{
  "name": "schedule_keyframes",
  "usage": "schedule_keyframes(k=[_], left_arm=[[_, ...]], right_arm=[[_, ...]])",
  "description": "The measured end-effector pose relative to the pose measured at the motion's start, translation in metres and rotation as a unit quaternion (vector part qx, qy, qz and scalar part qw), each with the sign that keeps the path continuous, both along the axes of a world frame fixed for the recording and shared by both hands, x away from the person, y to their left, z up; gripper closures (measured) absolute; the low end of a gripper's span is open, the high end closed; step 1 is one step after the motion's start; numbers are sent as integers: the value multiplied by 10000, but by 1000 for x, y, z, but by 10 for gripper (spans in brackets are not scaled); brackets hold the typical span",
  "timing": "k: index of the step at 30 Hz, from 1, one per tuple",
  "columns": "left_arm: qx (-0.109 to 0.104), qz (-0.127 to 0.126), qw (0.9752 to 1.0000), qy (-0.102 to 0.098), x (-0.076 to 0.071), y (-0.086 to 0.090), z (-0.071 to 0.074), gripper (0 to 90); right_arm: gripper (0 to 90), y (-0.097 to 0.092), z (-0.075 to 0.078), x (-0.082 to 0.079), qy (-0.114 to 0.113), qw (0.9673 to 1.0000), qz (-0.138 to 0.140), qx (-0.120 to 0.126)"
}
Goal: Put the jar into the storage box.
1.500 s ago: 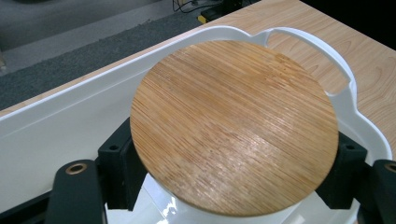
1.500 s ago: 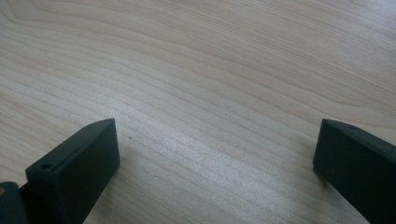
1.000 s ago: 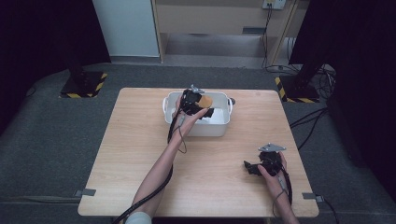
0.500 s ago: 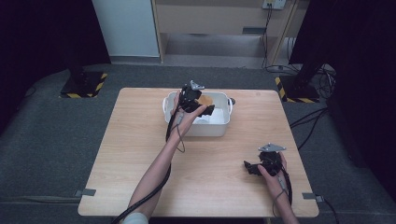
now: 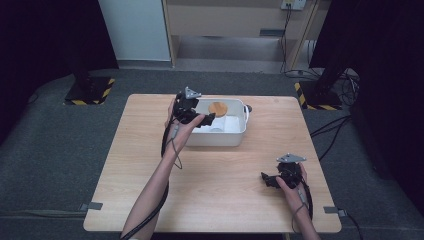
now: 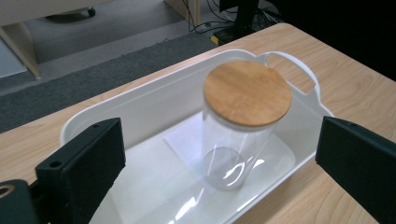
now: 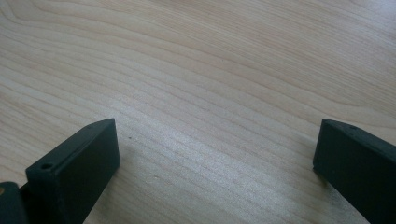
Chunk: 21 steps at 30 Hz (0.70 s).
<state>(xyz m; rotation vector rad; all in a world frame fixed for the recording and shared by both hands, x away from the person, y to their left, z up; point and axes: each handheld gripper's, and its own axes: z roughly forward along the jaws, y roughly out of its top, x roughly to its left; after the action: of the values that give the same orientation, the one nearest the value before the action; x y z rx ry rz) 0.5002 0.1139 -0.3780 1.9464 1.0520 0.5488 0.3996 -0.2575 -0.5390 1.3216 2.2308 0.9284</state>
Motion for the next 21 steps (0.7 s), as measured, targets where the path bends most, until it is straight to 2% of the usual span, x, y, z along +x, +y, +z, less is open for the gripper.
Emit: schedule_keyframes(k=[12,17,21], left_arm=[[22,233,9997,-109,-37,48,0,4],[-85,319,9994,-125,-49,64,-2,3],[-144,413,9990,-113,-58,74,-10,2]], right_arm=[[7,0,0,0,2,10000,-5,2],[7,0,0,0,4,10000,-7,3],[7,0,0,0,0,10000,-6,2]])
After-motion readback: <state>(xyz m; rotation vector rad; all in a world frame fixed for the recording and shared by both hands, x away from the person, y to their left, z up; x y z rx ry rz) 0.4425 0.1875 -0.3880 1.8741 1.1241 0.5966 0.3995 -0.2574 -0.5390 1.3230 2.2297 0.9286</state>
